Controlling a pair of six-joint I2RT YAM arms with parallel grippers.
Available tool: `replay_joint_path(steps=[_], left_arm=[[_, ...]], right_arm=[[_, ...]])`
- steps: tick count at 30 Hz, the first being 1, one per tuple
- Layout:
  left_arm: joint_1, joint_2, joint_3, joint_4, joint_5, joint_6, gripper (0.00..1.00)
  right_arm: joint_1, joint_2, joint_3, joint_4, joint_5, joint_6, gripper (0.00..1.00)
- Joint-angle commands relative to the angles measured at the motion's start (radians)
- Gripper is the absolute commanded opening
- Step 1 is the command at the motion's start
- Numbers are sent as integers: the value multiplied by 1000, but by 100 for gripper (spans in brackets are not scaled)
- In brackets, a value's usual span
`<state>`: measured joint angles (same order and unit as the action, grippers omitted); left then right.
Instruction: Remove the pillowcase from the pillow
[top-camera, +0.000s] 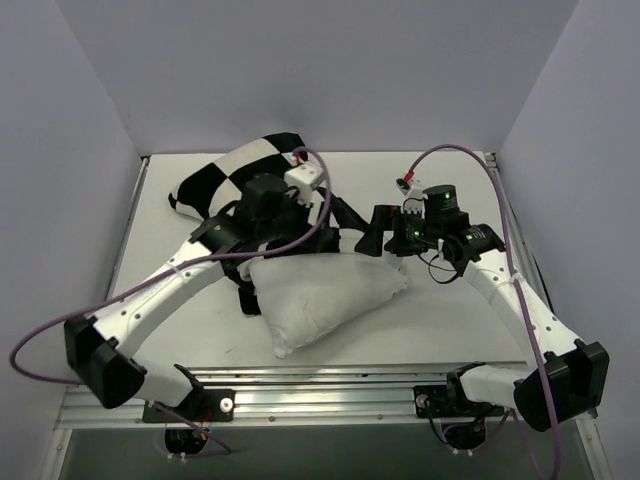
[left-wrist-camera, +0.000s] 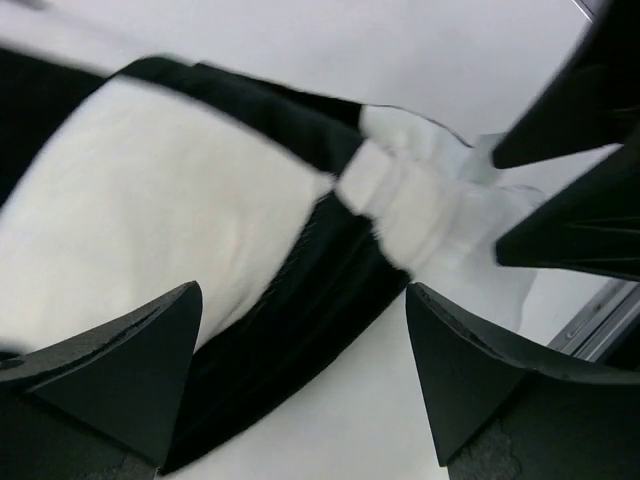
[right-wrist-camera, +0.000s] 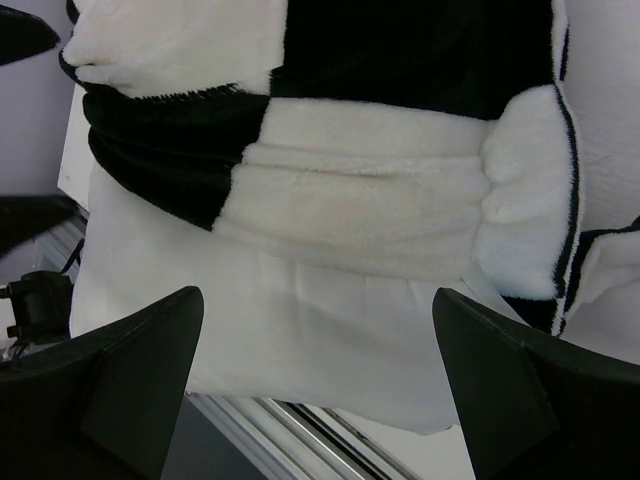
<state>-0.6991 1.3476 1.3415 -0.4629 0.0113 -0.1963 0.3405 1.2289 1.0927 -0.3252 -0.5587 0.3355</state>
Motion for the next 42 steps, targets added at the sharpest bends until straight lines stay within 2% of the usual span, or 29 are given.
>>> replay_joint_path(steps=[1, 5, 14, 15, 17, 18, 19, 21, 22, 33, 35, 36, 37, 39, 40, 42], left_arm=[[-78, 129, 140, -25, 73, 240, 91], [-131, 312, 306, -60, 87, 325, 90], [-129, 490, 404, -172, 173, 377, 86], [-129, 501, 409, -181, 168, 379, 83], [-122, 525, 412, -195, 162, 376, 63], [-119, 533, 410, -194, 148, 367, 53], [-111, 536, 407, -189, 139, 359, 32], [-103, 545, 406, -180, 122, 336, 17], [-97, 542, 406, -171, 122, 327, 4], [-57, 493, 343, -42, 121, 224, 2], [-40, 490, 332, -16, 122, 171, 2], [-24, 490, 325, 10, 121, 155, 2], [-13, 490, 321, 23, 118, 138, 2], [16, 490, 318, 55, 93, 94, 2], [26, 492, 323, 62, 70, 80, 2], [44, 495, 332, 72, -2, 46, 2]], right_arm=[[-23, -55, -22, 9, 71, 36, 94], [-52, -101, -53, -8, 88, 30, 94], [-60, -135, -151, 3, -1, 14, 96], [-58, -134, -162, 11, -6, 20, 96], [-54, -134, -189, 41, -20, 33, 97], [-51, -135, -197, 51, -21, 39, 97], [-43, -135, -203, 61, -24, 51, 97], [-8, -132, -220, 98, -4, 60, 99], [6, -123, -223, 109, 17, 71, 99], [184, 30, -257, 270, 284, 85, 98], [209, 69, -264, 310, 270, 73, 85], [244, 81, -263, 316, 270, 68, 73], [259, 99, -261, 316, 278, 62, 41], [287, 113, -251, 316, 281, 51, 6], [304, 112, -235, 305, 278, 48, 0], [307, 93, -215, 284, 243, 37, 0]])
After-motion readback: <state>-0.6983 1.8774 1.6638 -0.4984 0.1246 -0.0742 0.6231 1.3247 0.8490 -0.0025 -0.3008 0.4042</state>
